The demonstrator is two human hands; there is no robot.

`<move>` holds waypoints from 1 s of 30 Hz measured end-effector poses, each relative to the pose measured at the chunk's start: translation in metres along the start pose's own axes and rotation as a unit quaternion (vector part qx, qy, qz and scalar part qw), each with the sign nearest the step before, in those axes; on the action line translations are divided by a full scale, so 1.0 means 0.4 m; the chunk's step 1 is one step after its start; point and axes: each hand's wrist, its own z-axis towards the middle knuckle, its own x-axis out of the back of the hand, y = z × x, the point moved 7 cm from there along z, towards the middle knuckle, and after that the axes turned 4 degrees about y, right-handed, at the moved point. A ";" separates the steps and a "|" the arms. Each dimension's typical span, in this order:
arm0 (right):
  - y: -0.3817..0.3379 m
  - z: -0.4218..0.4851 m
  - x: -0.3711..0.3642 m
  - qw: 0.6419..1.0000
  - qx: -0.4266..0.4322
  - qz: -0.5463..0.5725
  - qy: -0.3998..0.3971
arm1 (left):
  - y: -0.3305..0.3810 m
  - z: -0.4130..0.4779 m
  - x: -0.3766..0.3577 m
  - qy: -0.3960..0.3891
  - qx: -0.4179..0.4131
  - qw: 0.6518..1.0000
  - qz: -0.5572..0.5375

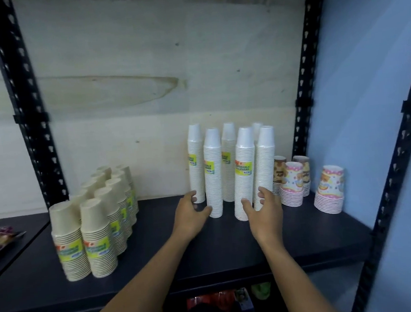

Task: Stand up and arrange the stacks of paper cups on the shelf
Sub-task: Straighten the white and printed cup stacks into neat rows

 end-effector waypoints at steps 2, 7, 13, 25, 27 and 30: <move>0.007 0.012 -0.030 1.000 0.009 0.001 0.007 | -0.008 0.019 -0.030 -0.011 0.012 1.000 -0.014; 0.023 0.031 -0.076 0.998 0.031 -0.035 0.033 | -0.025 0.050 -0.068 -0.019 0.007 1.000 -0.023; 0.014 0.035 -0.085 0.998 0.036 -0.032 0.051 | -0.020 0.064 -0.083 -0.010 -0.010 0.998 -0.054; -0.001 0.019 -0.076 0.998 0.055 0.003 0.031 | 0.007 0.035 -0.076 0.004 -0.027 0.999 -0.038; -0.012 0.013 -0.079 0.998 0.058 0.015 0.023 | 0.005 0.023 -0.056 0.024 -0.032 0.999 -0.033; -0.037 0.007 -0.108 0.997 0.049 0.055 -0.016 | -0.010 0.012 -0.010 0.058 -0.040 0.997 -0.022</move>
